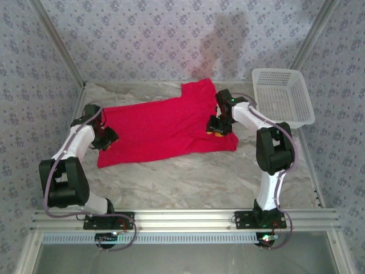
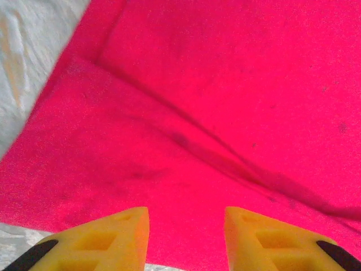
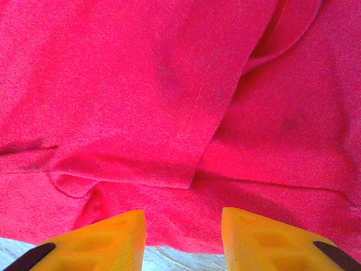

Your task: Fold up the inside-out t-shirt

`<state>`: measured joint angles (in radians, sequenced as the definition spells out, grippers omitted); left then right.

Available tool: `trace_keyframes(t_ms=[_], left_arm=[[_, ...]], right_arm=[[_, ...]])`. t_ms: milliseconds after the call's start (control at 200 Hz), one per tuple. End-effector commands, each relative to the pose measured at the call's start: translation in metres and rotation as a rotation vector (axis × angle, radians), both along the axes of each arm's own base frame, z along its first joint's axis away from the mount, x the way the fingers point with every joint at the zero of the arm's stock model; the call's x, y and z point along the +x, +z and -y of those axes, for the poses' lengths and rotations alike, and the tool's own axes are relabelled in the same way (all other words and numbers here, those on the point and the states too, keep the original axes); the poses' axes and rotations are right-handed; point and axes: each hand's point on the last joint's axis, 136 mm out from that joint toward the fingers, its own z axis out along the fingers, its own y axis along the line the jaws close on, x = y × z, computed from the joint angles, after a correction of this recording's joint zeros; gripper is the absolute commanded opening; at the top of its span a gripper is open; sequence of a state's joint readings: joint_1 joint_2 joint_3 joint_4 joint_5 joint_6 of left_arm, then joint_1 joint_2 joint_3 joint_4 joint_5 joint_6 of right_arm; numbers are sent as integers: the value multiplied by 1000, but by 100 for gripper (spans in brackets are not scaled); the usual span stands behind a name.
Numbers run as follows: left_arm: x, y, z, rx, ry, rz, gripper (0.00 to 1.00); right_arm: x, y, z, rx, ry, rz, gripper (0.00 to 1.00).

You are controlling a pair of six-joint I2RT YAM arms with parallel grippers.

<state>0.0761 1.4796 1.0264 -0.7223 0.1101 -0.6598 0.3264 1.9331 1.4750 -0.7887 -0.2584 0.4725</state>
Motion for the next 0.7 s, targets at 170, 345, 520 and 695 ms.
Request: trace_keyframes(t_ms=[170,345,520,695], left_arm=[[-10,-17,12,-64,-1,-27,36],[-7,-10,9,-43,-4,-10,36],[-6,-7,8,-34,-5,-5,36],[-5,-8,7,-31,-7,-10,35]], right_arm=[[22,-22,-17,41,-38,5,42],[29,-33,-19,33,-45,-9,42],[32,-25,-19,27,-49,4,14],[34,4,-24,21,-34,49,0]])
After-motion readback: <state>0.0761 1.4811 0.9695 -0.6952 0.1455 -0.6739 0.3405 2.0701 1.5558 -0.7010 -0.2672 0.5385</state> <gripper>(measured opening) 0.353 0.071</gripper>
